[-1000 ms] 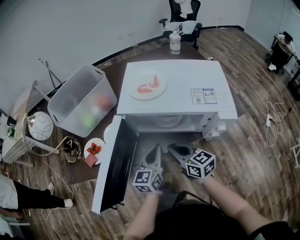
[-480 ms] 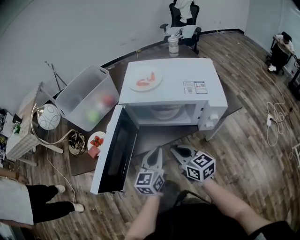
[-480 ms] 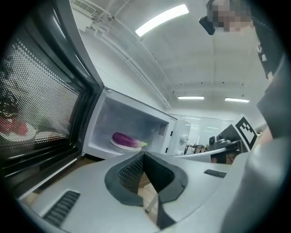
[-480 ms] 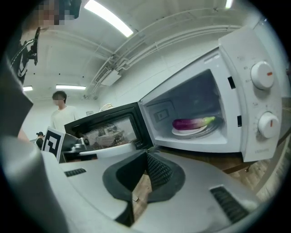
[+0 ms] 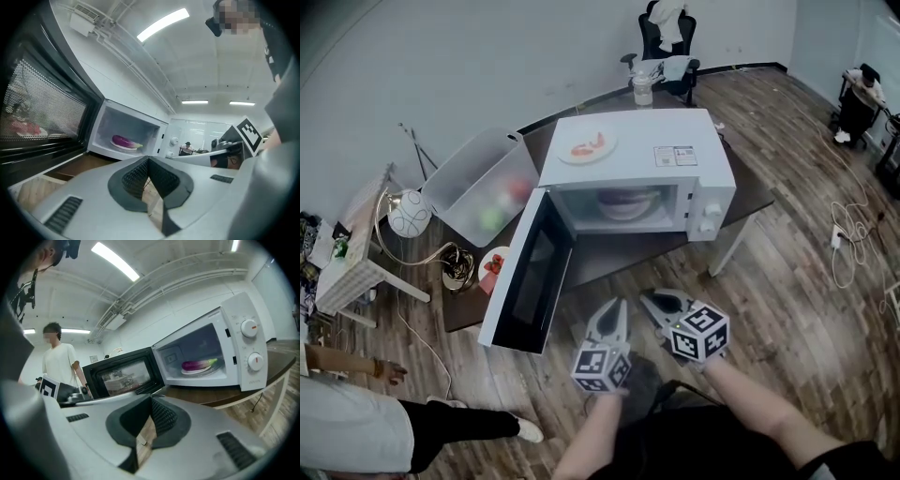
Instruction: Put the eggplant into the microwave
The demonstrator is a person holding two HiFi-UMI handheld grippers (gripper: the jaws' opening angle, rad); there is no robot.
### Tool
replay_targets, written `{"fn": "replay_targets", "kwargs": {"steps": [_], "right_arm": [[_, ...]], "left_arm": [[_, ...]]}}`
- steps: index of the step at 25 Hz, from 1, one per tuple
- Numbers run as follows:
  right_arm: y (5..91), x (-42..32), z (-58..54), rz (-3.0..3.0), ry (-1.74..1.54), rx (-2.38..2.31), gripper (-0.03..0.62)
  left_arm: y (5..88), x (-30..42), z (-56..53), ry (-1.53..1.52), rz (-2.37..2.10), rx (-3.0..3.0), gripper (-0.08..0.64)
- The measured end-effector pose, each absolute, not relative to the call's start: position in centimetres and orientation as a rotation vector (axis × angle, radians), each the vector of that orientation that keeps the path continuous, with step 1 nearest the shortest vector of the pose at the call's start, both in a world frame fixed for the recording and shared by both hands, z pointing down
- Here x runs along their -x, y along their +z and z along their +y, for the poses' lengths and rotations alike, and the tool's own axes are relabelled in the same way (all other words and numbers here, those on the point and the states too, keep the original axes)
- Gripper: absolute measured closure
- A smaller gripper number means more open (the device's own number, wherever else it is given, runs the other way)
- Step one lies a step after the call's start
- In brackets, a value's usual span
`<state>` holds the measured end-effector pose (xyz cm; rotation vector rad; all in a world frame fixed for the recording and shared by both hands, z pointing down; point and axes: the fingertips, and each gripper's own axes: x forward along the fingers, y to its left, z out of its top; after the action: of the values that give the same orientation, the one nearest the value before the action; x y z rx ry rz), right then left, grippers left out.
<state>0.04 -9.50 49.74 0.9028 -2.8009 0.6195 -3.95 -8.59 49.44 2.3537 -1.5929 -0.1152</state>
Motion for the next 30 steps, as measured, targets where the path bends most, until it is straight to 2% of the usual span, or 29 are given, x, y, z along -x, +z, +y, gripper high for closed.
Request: {"fn": "replay_targets", "kwargs": {"steps": [13, 30], "right_arm": [[49.6, -0.9, -4.8, -2.815, 0.634, -0.892, 0.591], [48.4, 1.7, -3.0, -2.821, 0.591, -0.919, 0.591]], "left_arm": [[48.8, 3.3, -3.7, -0.131, -1.629, -2.349, 0.56], [47.9, 5.9, -1.8, -0.115, -1.628, -2.352, 0.56]]}}
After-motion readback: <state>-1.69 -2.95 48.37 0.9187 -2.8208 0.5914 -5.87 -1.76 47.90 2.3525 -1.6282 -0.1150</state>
